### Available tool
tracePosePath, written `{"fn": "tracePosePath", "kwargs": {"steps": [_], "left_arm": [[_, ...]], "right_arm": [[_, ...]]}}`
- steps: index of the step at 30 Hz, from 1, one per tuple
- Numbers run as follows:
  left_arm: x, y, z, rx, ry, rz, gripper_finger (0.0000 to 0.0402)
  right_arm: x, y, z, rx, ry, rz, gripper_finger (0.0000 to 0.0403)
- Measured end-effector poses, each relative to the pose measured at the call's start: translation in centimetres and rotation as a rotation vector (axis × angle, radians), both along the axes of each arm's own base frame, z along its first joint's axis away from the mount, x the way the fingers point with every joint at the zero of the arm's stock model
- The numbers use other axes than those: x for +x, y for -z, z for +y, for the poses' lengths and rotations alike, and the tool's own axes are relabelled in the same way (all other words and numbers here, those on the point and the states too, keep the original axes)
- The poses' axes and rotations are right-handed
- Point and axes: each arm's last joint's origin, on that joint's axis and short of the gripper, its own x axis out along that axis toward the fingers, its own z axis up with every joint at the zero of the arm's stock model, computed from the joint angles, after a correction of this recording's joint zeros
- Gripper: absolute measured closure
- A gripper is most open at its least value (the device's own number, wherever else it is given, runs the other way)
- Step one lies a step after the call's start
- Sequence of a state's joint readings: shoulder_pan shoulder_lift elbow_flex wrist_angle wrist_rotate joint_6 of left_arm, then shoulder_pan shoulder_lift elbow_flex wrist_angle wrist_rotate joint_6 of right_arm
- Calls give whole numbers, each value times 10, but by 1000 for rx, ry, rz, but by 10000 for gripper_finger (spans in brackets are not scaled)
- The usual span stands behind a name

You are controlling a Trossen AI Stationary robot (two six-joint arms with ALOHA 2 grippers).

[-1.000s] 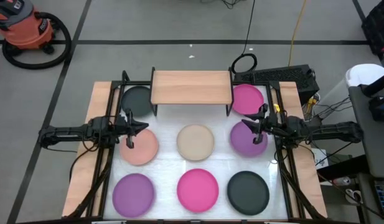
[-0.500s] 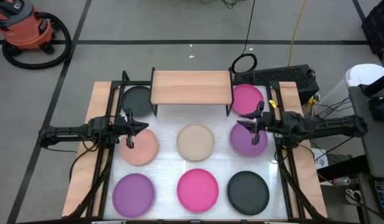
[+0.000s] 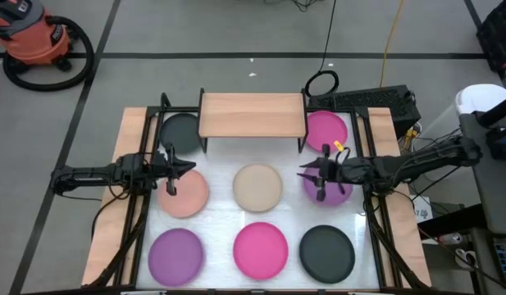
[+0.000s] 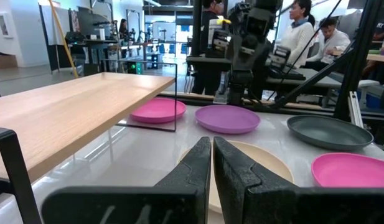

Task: Place and stack plates onto a shelf
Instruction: Put the gray plate on the shelf

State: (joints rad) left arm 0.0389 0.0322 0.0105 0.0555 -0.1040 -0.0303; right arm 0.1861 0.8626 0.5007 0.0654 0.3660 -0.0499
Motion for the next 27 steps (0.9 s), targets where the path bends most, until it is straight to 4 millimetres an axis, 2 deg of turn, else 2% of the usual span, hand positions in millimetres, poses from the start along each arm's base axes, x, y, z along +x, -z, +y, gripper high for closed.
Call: {"fn": "tracePosePath", "kwargs": {"steps": [9,14,22,27], "left_arm": [[0,0,0,0,0,0,378],[0,0,0,0,0,0,378],[0,0,0,0,0,0,378],[0,0,0,0,0,0,378]], "right_arm": [[20,29,3,14,44,130,287],[30,43,8,-74,-35,204,254],[53,68,21,-234,-192,217,193],[63,81,23,-144,-152,214,177]]}}
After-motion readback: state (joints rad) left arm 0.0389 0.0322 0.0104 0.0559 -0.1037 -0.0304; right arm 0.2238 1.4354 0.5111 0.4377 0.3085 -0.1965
